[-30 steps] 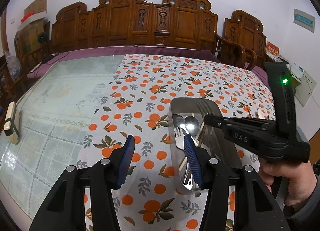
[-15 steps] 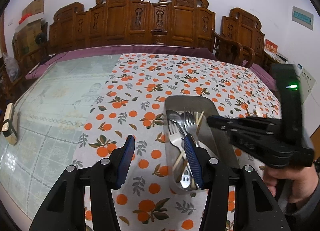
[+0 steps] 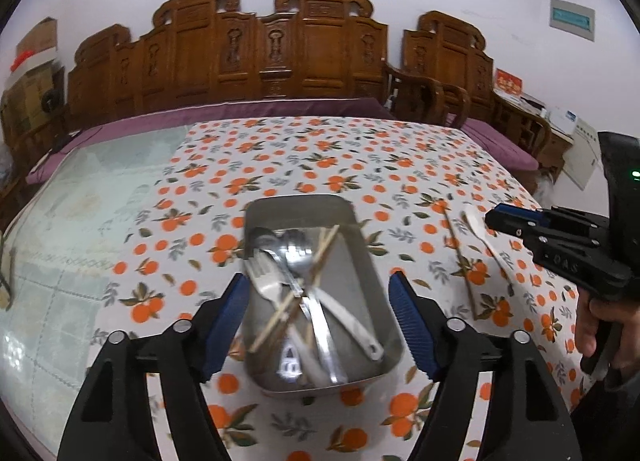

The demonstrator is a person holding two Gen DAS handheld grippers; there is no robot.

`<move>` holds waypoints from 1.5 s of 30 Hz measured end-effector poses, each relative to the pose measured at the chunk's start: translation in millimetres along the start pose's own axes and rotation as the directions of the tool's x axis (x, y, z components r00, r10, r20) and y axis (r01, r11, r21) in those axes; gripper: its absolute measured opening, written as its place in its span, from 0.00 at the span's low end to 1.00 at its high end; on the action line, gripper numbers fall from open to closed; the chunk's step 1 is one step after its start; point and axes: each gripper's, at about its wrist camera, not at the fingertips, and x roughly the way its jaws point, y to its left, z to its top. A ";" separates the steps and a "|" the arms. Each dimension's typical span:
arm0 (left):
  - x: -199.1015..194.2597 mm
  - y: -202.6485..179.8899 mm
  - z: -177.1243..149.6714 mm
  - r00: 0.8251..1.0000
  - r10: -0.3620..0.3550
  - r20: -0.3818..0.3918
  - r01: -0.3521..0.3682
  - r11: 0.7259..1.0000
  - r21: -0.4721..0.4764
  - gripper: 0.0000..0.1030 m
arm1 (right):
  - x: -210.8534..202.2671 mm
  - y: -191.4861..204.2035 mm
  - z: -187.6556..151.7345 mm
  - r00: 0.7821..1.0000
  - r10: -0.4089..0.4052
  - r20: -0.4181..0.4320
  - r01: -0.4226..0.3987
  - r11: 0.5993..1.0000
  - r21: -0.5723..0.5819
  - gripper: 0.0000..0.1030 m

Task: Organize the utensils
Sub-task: 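Move the right tool back toward the white spoon and chopstick, then grasp the white plastic spoon with the right tool while the left tool grasps the wooden chopstick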

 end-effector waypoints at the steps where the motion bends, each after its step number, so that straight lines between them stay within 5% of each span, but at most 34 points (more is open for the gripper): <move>1: 0.8 -3.6 -0.8 1.000 -0.003 0.000 0.003 1.000 0.004 0.70 | 1.5 -8.9 -3.7 1.000 -0.017 -0.004 0.018 1.000 0.006 0.22; 11: 6.7 -29.8 -7.0 1.000 -0.021 0.000 0.021 0.999 0.034 0.71 | 36.8 -83.4 -37.5 0.990 -0.105 -0.096 0.115 0.987 0.110 0.29; 25: 15.5 -63.9 -15.5 0.999 -0.021 -0.044 0.025 0.997 0.080 0.71 | 80.9 -87.5 -47.2 0.969 -0.125 -0.215 0.138 0.989 0.048 0.29; 29: 20.9 -78.8 -16.1 0.998 -0.017 -0.067 0.025 0.993 0.112 0.71 | 80.3 -89.1 -45.9 0.965 -0.103 -0.240 0.115 0.993 0.036 0.10; 45: 84.8 -147.0 -14.9 0.980 -0.067 -0.189 0.101 0.978 0.181 0.69 | 59.4 -123.0 -50.3 0.971 -0.075 -0.229 0.099 0.990 0.095 0.09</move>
